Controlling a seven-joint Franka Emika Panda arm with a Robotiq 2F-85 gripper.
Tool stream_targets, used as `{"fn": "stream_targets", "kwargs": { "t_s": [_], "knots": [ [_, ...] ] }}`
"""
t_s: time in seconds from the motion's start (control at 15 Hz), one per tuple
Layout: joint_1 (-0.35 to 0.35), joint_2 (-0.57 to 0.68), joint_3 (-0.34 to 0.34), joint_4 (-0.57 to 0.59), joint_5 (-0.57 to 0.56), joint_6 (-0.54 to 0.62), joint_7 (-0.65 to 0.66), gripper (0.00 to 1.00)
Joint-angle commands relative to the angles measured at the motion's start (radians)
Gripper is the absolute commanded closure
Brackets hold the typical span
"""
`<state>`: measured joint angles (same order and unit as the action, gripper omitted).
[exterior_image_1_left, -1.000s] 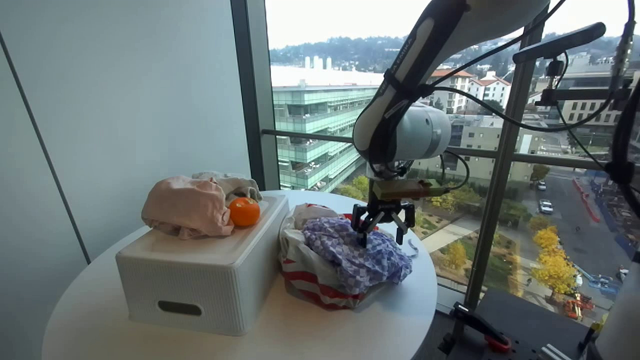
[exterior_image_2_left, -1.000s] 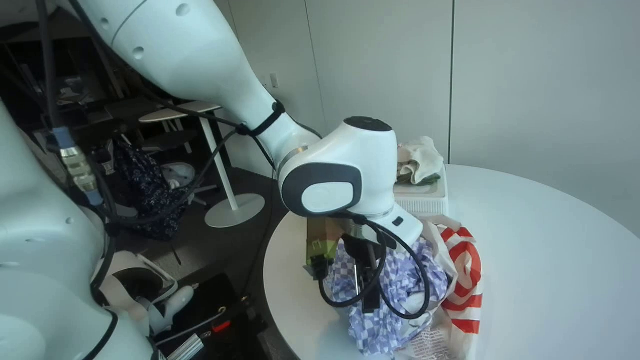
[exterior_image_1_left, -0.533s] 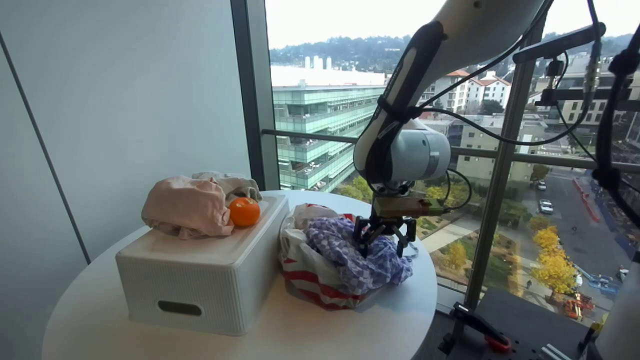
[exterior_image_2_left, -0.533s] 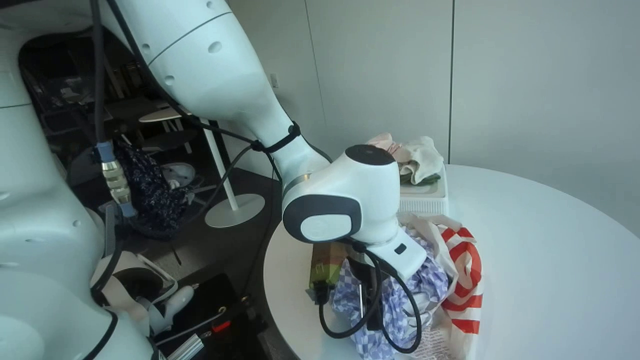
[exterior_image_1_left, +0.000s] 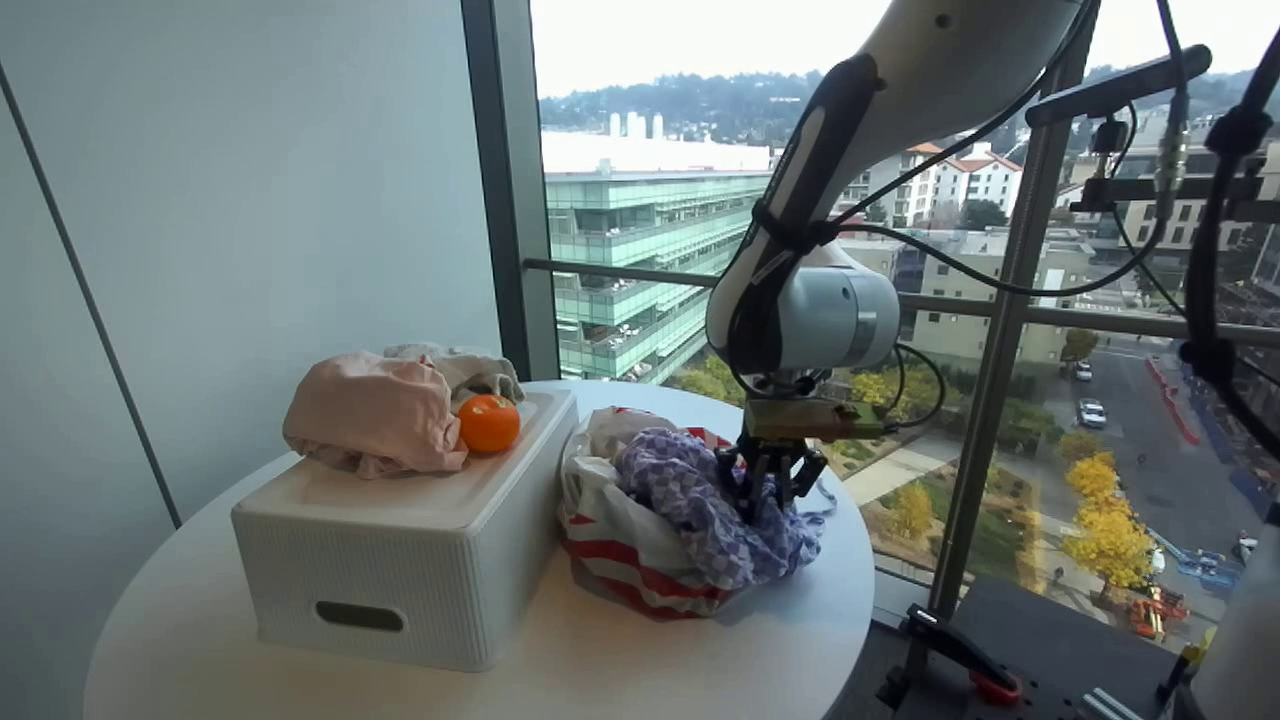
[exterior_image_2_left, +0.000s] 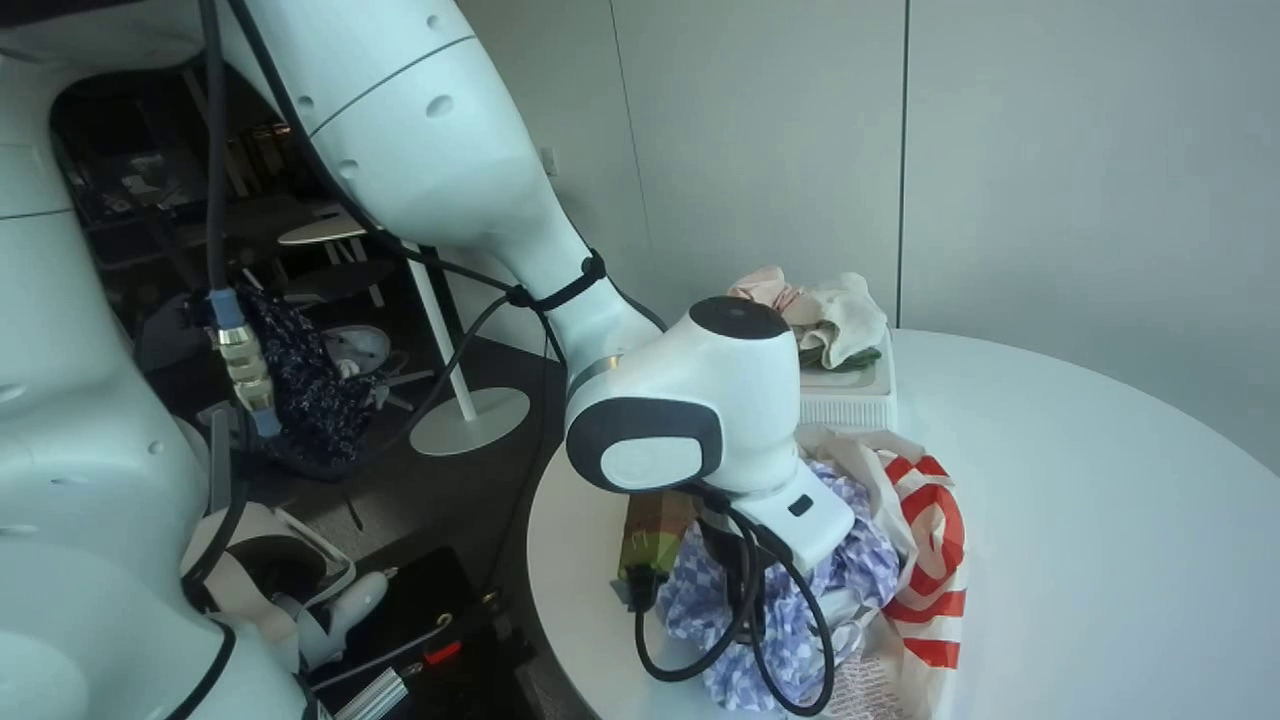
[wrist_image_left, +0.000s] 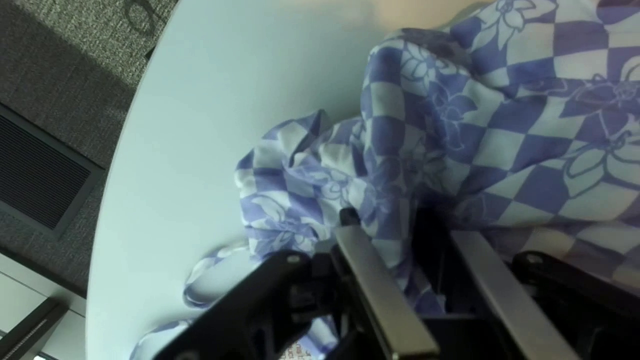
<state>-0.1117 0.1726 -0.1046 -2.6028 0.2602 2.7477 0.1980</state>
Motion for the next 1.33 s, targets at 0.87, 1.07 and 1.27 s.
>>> {"fn": "stream_targets", "kwargs": {
  "t_s": [0.87,1.07,1.27],
  "knots": [
    [0.066,-0.214,-0.004,0.027,-0.328,0.030,0.582,0.93],
    [0.072,-0.234,0.051,0.067,-0.319,0.032,0.628,0.93],
    [0.088,-0.227,0.097,0.103,-0.279,0.029,0.620,0.93]
  ]
}}
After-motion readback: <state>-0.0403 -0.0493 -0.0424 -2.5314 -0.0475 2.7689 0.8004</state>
